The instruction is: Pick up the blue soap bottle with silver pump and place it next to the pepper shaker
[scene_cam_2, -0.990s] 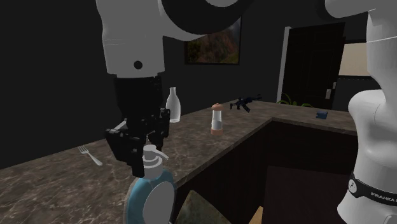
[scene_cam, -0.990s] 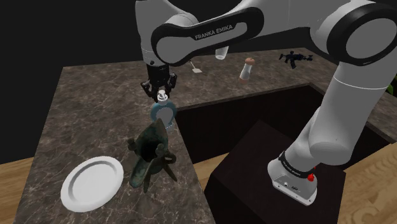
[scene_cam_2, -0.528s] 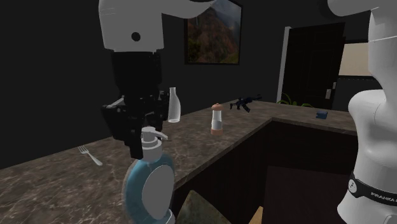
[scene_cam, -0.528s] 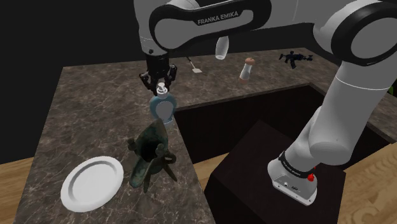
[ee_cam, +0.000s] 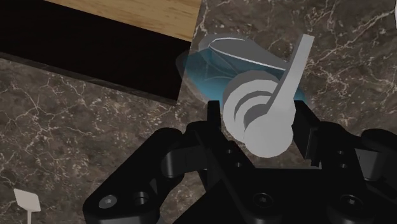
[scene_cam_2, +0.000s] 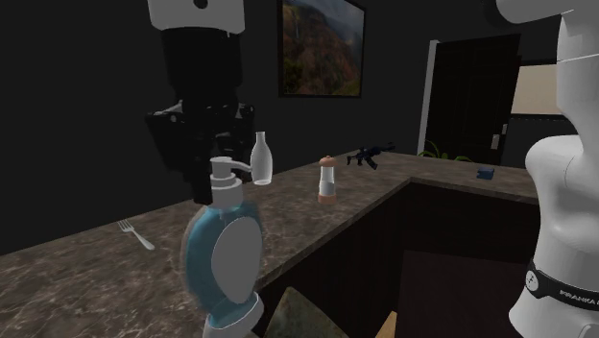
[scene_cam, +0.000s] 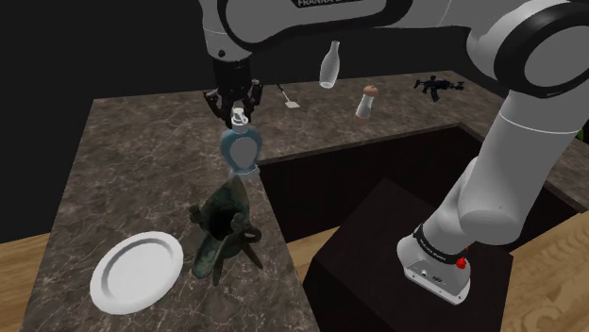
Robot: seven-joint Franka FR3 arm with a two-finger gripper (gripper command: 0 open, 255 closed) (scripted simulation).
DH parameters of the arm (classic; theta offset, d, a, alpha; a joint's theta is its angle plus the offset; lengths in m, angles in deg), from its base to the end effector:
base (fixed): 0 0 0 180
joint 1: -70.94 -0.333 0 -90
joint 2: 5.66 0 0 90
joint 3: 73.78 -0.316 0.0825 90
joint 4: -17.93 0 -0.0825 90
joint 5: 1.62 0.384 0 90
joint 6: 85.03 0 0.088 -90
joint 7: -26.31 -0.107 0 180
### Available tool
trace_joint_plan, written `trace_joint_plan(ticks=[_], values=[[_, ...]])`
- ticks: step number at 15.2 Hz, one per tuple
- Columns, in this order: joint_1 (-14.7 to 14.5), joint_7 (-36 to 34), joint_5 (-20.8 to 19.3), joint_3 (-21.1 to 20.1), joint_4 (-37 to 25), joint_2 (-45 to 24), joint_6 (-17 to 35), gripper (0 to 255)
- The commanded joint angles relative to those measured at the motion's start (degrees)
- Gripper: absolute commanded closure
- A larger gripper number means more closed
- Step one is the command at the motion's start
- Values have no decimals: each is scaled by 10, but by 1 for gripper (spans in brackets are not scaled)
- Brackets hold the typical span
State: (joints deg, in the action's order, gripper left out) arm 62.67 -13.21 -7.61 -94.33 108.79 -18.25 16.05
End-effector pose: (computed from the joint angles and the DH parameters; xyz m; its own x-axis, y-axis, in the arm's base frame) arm 0.5593 0.2760 0.5115 0.9852 -0.1714 -0.0048 -0.1711 -0.9846 0.0369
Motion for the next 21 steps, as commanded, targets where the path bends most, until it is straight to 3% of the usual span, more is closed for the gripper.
trace_joint_plan(ticks=[1,21], values=[[-1,1,0,0,-15,1,-16,255],[-20,0,-14,-4,-227,-40,-189,255]])
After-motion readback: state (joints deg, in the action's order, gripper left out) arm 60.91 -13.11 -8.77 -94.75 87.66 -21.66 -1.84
